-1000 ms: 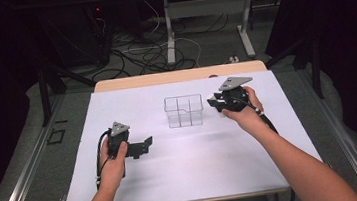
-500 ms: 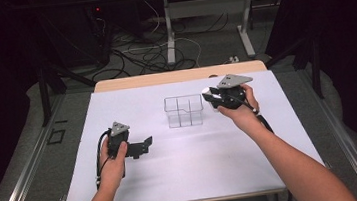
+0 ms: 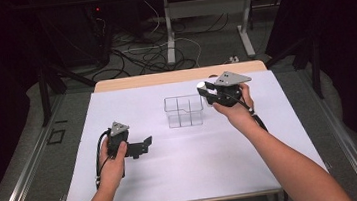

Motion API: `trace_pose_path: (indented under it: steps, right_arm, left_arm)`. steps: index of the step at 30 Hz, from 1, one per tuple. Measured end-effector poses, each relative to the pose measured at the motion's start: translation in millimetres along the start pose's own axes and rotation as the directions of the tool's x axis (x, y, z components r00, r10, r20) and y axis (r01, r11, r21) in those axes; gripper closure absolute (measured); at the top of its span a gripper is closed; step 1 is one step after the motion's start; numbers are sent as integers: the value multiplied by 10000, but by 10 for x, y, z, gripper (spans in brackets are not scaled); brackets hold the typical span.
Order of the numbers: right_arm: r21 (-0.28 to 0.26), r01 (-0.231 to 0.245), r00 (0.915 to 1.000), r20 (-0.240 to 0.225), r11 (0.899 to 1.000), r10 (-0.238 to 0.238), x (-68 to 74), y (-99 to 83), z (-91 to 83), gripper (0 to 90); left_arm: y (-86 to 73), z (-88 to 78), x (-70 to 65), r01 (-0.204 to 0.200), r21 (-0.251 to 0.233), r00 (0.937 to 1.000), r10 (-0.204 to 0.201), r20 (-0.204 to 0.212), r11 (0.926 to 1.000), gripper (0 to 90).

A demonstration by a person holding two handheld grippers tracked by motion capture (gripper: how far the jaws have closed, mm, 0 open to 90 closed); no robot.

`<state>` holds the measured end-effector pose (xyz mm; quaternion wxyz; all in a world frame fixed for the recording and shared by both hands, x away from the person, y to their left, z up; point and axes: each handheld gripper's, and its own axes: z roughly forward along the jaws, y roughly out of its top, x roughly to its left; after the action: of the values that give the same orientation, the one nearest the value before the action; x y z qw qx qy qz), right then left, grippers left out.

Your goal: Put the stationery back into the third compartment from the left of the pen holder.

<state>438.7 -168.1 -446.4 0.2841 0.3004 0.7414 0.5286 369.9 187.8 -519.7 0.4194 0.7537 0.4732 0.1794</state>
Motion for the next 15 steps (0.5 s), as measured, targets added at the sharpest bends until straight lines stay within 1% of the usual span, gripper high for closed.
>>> trace_pose_path:
  steps: [2,3,7,12,15]
  right_arm:
    - [-142,-36,10000,-3,9999,36,2,9,12,665]
    - [-186,-13,10000,20,9998,13,2,15,17,665]
    - [-380,-155,9999,11,9992,155,9,22,46,665]
    - [-461,-268,9996,57,9986,271,19,17,76,665]
    - [-495,-351,9993,87,9982,356,24,13,89,665]
  left_arm:
    - [1,-2,3,-16,14,10000,16,-18,10000,16]
    - [3,-4,9,-95,-6,9999,95,-53,10000,16]
    - [3,-9,12,-73,-26,10000,73,-50,10000,17]
    - [0,-5,10,-98,-13,9999,97,-64,10000,18]
    - [-2,-2,7,-18,-9,10000,18,-30,10000,18]
